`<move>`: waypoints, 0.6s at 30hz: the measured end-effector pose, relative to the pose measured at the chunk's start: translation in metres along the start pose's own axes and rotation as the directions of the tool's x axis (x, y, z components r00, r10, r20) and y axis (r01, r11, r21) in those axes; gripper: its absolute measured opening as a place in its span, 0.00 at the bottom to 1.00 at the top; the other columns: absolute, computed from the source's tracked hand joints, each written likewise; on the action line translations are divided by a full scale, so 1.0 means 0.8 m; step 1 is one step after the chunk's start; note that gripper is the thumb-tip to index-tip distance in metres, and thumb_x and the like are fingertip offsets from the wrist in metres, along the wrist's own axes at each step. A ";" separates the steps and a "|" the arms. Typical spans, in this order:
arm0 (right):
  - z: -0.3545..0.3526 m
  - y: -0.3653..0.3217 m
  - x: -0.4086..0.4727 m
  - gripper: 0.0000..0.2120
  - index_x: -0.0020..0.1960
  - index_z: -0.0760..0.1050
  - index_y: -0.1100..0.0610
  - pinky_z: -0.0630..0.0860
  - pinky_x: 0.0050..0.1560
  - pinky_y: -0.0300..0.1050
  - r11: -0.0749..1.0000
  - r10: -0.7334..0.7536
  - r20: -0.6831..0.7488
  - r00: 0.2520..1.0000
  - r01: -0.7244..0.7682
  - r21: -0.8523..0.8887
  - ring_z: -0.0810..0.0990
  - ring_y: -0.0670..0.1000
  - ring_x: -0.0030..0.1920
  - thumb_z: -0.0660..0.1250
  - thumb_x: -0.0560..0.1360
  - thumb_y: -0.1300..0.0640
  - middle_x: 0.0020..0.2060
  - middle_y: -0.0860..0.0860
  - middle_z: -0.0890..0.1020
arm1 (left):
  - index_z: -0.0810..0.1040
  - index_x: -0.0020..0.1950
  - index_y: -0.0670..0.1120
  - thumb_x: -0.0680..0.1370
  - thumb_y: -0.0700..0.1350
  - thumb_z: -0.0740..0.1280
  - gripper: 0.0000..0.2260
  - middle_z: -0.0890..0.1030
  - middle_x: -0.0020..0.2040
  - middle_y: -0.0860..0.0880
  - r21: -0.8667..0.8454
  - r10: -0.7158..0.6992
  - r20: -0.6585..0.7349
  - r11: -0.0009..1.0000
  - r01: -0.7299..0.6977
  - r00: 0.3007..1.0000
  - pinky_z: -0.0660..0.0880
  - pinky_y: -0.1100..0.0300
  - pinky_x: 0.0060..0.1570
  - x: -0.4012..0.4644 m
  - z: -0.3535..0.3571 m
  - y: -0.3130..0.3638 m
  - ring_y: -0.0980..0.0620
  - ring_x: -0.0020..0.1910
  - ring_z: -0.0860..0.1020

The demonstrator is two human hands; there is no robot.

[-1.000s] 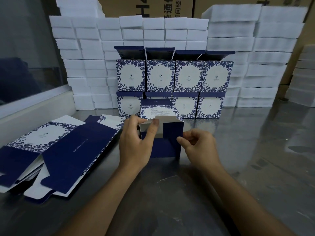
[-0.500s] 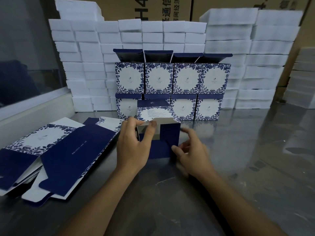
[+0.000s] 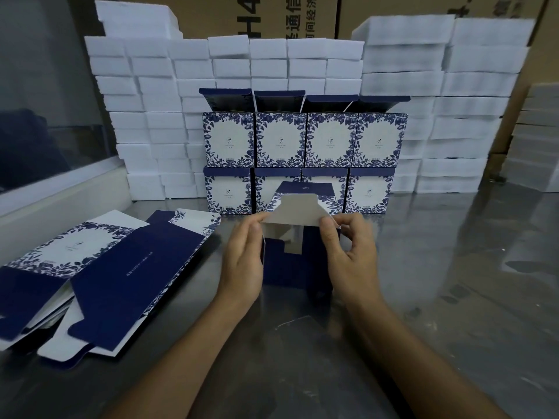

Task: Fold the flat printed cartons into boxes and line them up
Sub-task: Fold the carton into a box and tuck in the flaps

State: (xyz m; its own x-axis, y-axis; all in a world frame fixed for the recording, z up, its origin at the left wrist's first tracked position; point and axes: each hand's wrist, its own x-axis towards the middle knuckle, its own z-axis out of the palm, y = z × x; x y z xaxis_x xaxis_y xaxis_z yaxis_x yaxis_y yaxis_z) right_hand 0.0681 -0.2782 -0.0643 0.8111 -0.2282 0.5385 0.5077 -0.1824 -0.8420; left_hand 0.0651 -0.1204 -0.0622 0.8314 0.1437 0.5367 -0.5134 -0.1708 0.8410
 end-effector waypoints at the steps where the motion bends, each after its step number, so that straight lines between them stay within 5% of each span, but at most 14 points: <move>1: 0.000 -0.001 0.001 0.15 0.46 0.73 0.43 0.80 0.50 0.62 1.000 -0.008 -0.010 1.000 0.007 -0.007 0.77 0.48 0.58 0.62 0.72 0.32 0.55 0.51 0.76 | 0.74 0.62 0.55 0.85 0.45 0.55 0.11 0.78 0.62 0.51 0.011 0.011 0.010 1.000 -0.012 1.000 0.71 0.47 0.66 0.000 0.000 -0.002 0.52 0.63 0.75; 5: -0.002 -0.002 0.001 0.14 0.46 0.72 0.46 0.80 0.51 0.62 1.000 -0.011 -0.021 1.000 0.010 -0.018 0.78 0.46 0.57 0.62 0.74 0.36 0.53 0.51 0.77 | 0.72 0.56 0.52 0.82 0.47 0.62 0.04 0.78 0.51 0.56 0.125 0.016 -0.021 0.992 -0.013 1.000 0.72 0.66 0.48 0.000 -0.001 -0.007 0.65 0.47 0.76; 8: -0.002 -0.001 0.001 0.14 0.47 0.74 0.48 0.80 0.52 0.59 1.000 0.007 0.000 1.000 -0.007 0.006 0.79 0.45 0.57 0.62 0.74 0.37 0.53 0.52 0.79 | 0.68 0.45 0.46 0.80 0.54 0.59 0.12 0.72 0.38 0.52 0.295 0.125 -0.041 0.949 -0.108 0.991 0.67 0.63 0.36 -0.002 -0.004 -0.009 0.57 0.36 0.71; 12: -0.003 -0.002 0.002 0.16 0.48 0.75 0.51 0.79 0.45 0.40 0.999 0.014 0.034 0.999 -0.016 0.051 0.80 0.46 0.57 0.63 0.75 0.38 0.52 0.51 0.81 | 0.64 0.40 0.44 0.81 0.52 0.55 0.15 0.65 0.35 0.54 0.448 0.275 -0.018 0.862 -0.238 0.961 0.61 0.59 0.33 -0.003 -0.009 -0.007 0.57 0.33 0.64; 18: -0.004 0.000 0.004 0.15 0.47 0.75 0.52 0.78 0.44 0.39 0.996 0.014 0.045 0.999 -0.018 0.090 0.81 0.49 0.56 0.64 0.75 0.39 0.50 0.51 0.82 | 0.60 0.41 0.51 0.83 0.43 0.58 0.12 0.64 0.34 0.56 0.540 0.327 0.006 0.794 -0.278 0.945 0.57 0.65 0.31 -0.001 -0.012 -0.010 0.61 0.33 0.67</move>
State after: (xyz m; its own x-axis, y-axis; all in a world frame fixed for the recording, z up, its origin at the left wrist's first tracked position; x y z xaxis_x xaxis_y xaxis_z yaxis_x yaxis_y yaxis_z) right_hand 0.0697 -0.2823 -0.0621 0.8302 -0.1874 0.5250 0.5174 -0.0914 -0.8509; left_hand 0.0667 -0.1097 -0.0689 0.6194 0.0742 0.7815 -0.5239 -0.7023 0.4819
